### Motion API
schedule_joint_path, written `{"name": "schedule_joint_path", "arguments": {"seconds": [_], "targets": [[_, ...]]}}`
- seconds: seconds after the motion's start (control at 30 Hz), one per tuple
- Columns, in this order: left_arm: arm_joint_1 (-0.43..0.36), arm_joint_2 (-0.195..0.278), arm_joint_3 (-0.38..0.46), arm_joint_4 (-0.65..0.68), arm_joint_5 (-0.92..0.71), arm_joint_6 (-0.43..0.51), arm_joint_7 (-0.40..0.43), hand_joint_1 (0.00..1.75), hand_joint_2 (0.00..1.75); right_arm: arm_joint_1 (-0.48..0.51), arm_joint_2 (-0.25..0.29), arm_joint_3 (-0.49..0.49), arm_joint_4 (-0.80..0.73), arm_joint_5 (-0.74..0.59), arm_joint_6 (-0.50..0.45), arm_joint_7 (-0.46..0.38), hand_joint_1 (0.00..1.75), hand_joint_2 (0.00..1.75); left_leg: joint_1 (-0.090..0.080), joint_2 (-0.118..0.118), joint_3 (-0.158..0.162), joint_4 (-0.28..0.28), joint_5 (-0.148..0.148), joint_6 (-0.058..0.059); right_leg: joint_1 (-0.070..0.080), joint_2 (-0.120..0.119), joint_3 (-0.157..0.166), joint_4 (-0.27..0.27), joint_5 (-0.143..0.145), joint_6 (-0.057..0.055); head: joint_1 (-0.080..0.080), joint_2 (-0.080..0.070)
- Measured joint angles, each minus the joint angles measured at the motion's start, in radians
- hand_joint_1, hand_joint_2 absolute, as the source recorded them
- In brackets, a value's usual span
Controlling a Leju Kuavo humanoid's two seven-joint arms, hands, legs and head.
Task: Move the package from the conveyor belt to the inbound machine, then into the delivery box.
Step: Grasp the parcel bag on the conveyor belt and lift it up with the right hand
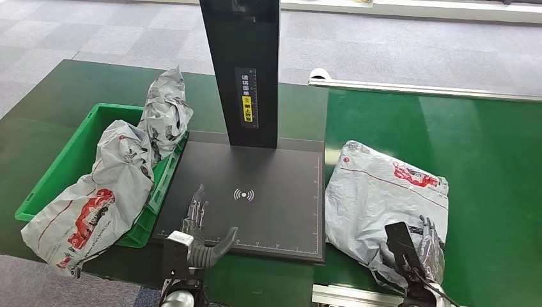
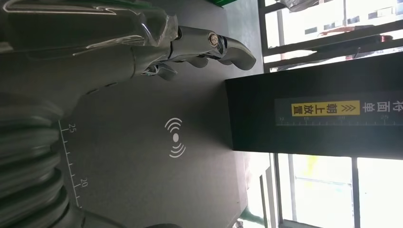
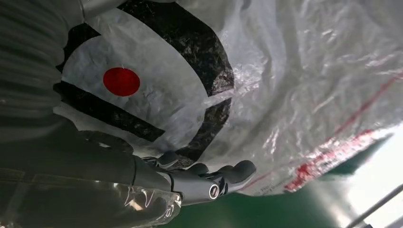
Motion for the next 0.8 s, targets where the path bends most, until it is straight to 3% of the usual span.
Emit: {"name": "schedule_joint_path", "arguments": {"seconds": [0.1,0.23,0.4,0.63,0.8], "targets": [[0.003,0.000,0.005,-0.006,-0.005,-0.005,0.005,0.00,1.75,0.005,-0.006,-0.012,0.017,0.028,0.051,0.045,0.00,1.75,0.000,0.000,0.000,0.000,0.000,0.000,0.000,0.000,0.000,0.000,0.000,0.000,0.000,0.000],[0.009,0.000,0.010,-0.017,-0.009,-0.007,0.015,0.00,1.75,0.006,-0.012,-0.017,0.034,0.057,0.103,0.077,1.72,1.75,0.000,0.000,0.000,0.000,0.000,0.000,0.000,0.000,0.000,0.000,0.000,0.000,0.000,0.000],[0.021,0.000,0.016,-0.037,-0.015,-0.001,0.028,0.00,1.75,0.004,-0.011,-0.017,0.043,0.049,0.093,0.048,1.75,1.75,0.000,0.000,0.000,0.000,0.000,0.000,0.000,0.000,0.000,0.000,0.000,0.000,0.000,0.000],[0.044,0.000,0.023,-0.075,-0.017,0.005,0.038,0.00,1.75,0.001,0.014,-0.015,-0.005,-0.031,-0.059,-0.104,1.75,1.75,0.000,0.000,0.000,0.000,0.000,0.000,0.000,0.000,0.000,0.000,0.000,0.000,0.000,0.000],[0.049,0.000,0.025,-0.090,-0.018,0.006,0.038,0.00,1.75,0.007,0.026,-0.014,-0.065,-0.079,-0.105,-0.153,1.75,1.75,0.000,0.000,0.000,0.000,0.000,0.000,0.000,0.000,0.000,0.000,0.000,0.000,0.000,0.000]]}}
